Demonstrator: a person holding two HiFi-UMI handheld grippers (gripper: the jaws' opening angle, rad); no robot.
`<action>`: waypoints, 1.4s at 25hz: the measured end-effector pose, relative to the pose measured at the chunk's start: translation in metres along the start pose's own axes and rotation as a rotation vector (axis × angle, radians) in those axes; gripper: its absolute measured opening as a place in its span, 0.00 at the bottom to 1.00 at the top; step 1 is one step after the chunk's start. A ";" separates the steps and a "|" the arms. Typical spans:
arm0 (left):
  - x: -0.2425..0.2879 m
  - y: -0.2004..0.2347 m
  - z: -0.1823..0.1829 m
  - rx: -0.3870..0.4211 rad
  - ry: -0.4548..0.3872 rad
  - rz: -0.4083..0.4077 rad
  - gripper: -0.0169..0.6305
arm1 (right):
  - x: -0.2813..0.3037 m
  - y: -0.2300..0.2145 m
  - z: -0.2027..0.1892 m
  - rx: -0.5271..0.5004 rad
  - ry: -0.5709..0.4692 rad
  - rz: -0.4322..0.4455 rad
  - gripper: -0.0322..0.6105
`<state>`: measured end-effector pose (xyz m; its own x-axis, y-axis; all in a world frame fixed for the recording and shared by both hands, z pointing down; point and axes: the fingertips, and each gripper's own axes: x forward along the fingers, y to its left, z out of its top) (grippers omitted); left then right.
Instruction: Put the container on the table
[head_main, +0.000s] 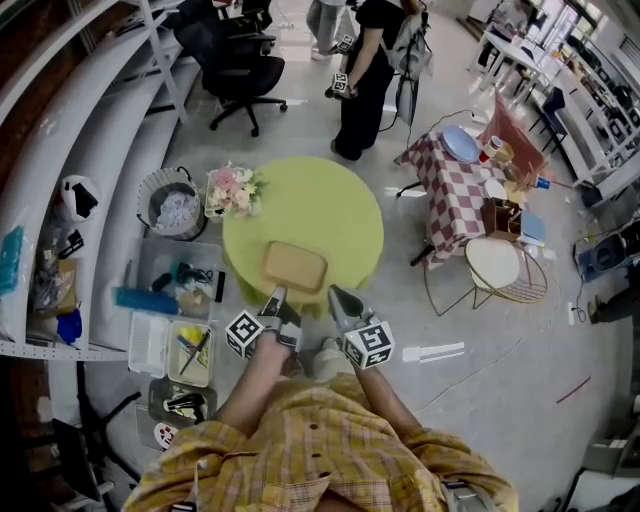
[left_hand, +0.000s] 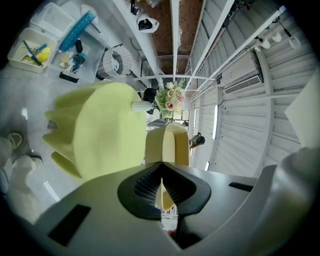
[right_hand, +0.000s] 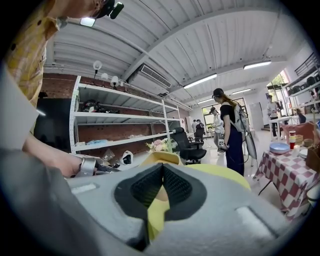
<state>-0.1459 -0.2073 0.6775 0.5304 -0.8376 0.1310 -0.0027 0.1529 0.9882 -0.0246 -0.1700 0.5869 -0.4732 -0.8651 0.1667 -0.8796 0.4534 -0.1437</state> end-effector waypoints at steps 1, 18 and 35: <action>0.003 -0.001 -0.002 0.002 -0.001 0.000 0.05 | 0.001 -0.004 0.002 0.000 -0.001 0.003 0.05; 0.057 -0.014 -0.011 0.023 -0.060 -0.028 0.05 | 0.021 -0.055 0.021 -0.011 -0.039 0.065 0.05; 0.089 -0.002 -0.005 0.035 -0.055 -0.023 0.05 | 0.036 -0.062 0.014 -0.015 -0.011 0.086 0.05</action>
<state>-0.0942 -0.2795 0.6872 0.4831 -0.8684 0.1118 -0.0217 0.1157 0.9930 0.0136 -0.2322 0.5880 -0.5465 -0.8251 0.1431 -0.8364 0.5292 -0.1428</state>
